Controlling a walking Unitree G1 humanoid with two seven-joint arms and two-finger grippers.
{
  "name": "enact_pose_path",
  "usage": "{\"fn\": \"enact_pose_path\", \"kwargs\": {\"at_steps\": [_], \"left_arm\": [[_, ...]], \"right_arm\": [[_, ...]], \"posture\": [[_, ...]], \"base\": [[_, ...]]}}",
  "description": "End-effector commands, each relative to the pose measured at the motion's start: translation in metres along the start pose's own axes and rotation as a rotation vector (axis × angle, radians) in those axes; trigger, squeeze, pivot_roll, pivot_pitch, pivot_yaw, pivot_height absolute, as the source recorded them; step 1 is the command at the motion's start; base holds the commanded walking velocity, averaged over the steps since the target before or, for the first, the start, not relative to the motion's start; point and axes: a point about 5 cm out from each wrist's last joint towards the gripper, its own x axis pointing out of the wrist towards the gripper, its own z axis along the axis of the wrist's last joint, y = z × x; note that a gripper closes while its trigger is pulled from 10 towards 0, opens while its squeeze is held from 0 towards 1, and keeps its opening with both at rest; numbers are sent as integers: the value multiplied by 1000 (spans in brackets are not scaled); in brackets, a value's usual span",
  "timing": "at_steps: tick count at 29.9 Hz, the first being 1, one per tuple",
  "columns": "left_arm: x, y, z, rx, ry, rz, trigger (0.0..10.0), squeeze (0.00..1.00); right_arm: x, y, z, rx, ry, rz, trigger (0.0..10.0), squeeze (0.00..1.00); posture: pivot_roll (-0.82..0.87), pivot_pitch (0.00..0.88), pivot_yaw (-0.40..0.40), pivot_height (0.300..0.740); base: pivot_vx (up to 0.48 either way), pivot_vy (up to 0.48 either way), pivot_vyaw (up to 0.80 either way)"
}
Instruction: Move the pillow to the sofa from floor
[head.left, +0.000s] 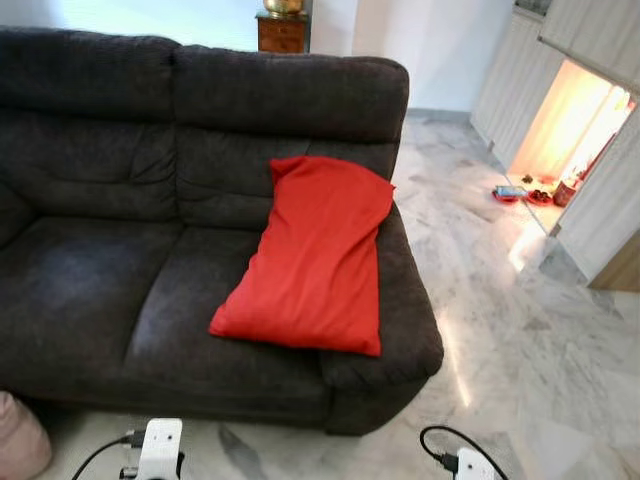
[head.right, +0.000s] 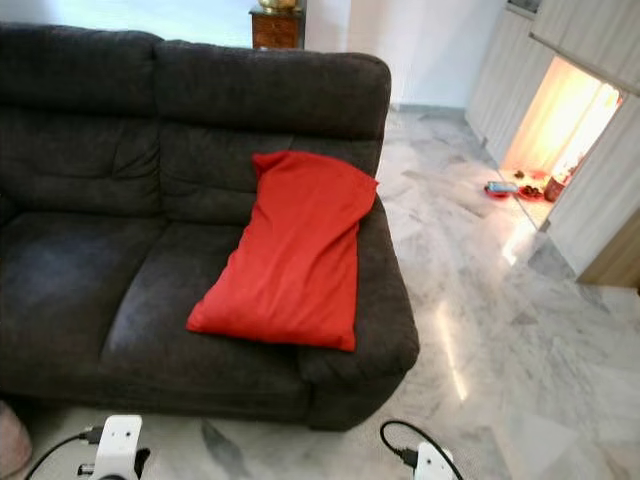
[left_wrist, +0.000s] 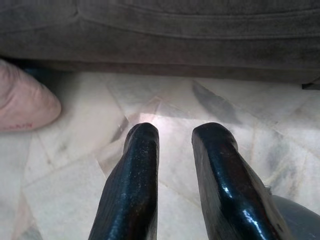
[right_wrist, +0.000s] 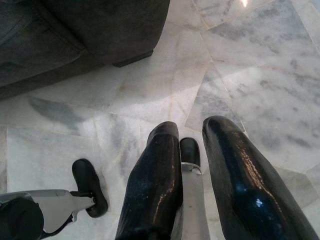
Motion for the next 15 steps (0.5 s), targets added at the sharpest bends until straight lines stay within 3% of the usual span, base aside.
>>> {"fn": "enact_pose_path", "kwargs": {"at_steps": [1, 15], "left_arm": [[1, -3, 1, -15, 9, 1, 10000, 0], [-1, -2, -6, -23, 36, 4, 10000, 0]], "right_arm": [[0, -5, 4, -7, -10, -15, 10000, 0], [0, -5, 4, -22, -7, -7, 10000, 0]], "posture": [[79, 0, -77, 740], [73, 0, -79, 740]], "base": [[0, 326, 0], [0, 321, 0]]}}
